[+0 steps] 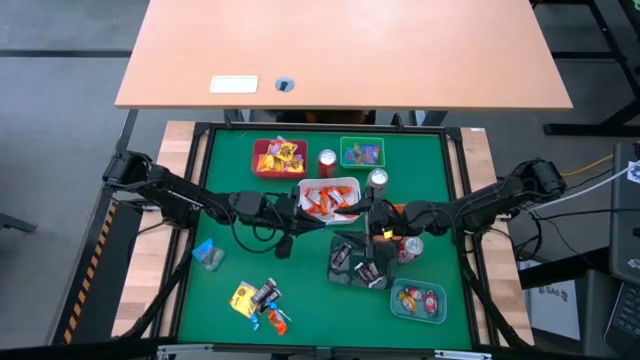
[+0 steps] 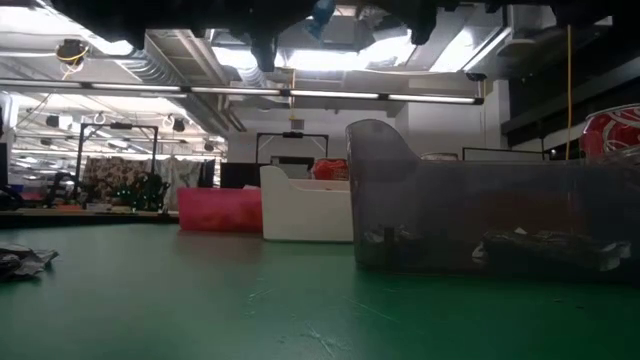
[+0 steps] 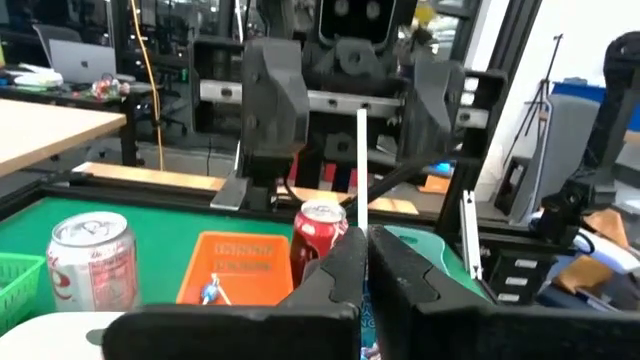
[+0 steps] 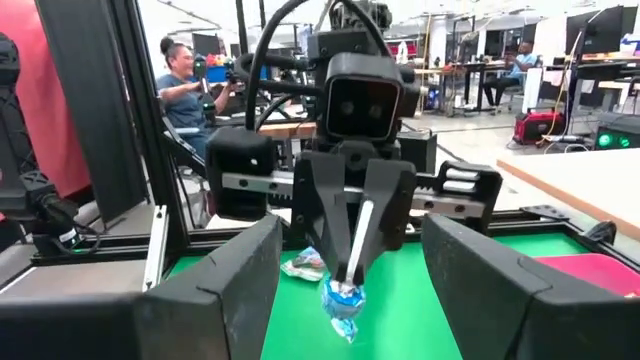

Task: Sort candy
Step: Put the light blue candy into the orange bin

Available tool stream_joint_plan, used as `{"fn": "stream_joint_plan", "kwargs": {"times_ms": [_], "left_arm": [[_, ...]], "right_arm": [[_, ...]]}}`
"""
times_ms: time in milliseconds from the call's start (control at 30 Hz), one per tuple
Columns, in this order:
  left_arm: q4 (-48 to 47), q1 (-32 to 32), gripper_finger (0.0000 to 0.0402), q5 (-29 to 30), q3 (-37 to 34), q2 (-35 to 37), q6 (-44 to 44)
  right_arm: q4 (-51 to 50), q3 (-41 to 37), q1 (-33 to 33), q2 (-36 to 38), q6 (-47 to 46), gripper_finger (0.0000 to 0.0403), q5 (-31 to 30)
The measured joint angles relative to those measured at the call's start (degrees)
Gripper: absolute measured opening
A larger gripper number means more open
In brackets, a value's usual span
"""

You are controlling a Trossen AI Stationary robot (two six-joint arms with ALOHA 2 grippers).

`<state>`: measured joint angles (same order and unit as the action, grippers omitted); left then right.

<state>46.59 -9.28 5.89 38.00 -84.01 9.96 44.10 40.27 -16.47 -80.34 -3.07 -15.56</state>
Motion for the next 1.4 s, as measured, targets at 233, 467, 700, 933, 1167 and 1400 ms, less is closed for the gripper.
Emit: {"fn": "stream_joint_plan", "kwargs": {"times_ms": [233,467,700,933,1167,1400], "left_arm": [[1.2,0.0,0.0,0.0,0.0,0.0,0.0],[1.2,0.0,0.0,0.0,0.0,0.0,0.0],[1.2,-0.1,0.0,0.0,0.0,0.0,0.0],[1.2,-0.1,0.0,0.0,0.0,0.0,0.0],[0.6,-0.1,0.0,0.0,0.0,0.0,0.0],[0.4,-0.2,0.0,0.0,0.0,0.0,0.0]], "right_arm": [[7.6,0.0,0.0,-4.2,0.0,0.0241,-0.3],[9.4,0.0,0.0,-5.5,0.3,0.0241,-1.7],[9.2,1.0,0.0,-5.5,0.3,0.0218,-1.7],[5.2,3.7,0.0,-7.1,0.5,0.0135,-1.4],[4.1,3.8,0.0,-7.1,0.6,0.0034,-1.8],[3.8,3.8,0.0,-7.1,0.6,0.0015,-1.8]]}}
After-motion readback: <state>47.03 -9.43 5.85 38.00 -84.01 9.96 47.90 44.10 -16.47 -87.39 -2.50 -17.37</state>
